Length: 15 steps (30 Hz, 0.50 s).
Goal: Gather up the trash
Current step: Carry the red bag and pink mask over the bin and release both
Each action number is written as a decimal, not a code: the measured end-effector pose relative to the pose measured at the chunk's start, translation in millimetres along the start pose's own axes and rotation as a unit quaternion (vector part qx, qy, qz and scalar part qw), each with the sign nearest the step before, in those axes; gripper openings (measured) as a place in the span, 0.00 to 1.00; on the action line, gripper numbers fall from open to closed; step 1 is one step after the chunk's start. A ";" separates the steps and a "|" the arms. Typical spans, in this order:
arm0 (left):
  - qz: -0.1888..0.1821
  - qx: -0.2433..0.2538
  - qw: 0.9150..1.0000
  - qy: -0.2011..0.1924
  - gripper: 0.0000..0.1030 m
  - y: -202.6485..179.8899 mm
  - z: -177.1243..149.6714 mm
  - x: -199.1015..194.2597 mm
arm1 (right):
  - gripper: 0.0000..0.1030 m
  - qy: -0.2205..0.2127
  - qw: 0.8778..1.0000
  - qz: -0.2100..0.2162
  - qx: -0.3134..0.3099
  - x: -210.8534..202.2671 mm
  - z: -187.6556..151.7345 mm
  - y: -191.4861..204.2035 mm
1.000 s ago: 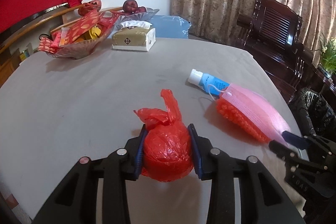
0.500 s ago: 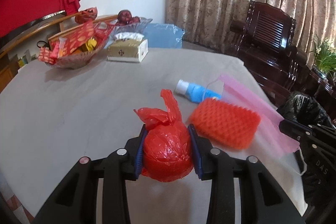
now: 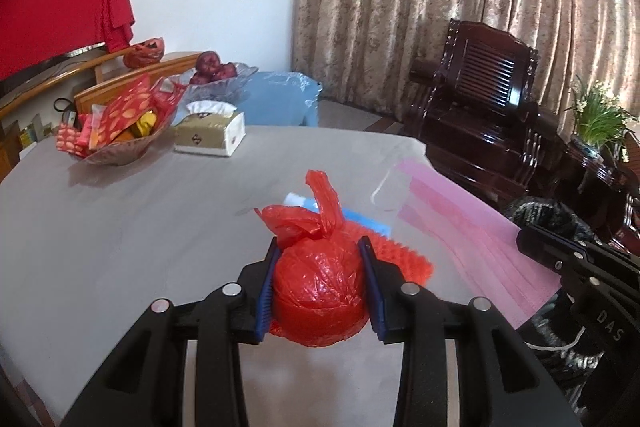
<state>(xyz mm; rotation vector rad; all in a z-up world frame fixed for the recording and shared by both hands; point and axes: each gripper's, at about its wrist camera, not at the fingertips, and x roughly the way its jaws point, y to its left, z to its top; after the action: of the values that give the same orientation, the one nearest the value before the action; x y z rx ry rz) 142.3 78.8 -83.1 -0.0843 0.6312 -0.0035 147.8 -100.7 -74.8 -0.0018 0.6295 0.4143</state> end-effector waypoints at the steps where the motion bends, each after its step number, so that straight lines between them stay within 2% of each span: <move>1: -0.002 0.002 1.000 -0.002 0.36 -3.7 0.9 -0.8 | 0.01 -0.004 1.000 -0.002 0.001 -3.8 1.5 -1.8; 15: -0.041 0.024 0.999 -0.015 0.36 -52.9 15.3 -6.3 | 0.01 -0.043 0.998 -0.031 0.023 -46.1 10.7 -32.7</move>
<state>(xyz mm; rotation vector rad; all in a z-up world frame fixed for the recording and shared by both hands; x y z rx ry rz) 147.5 27.4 -62.9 -0.0636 0.5965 -0.0959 132.6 -146.7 -43.7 0.0399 0.5521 0.3386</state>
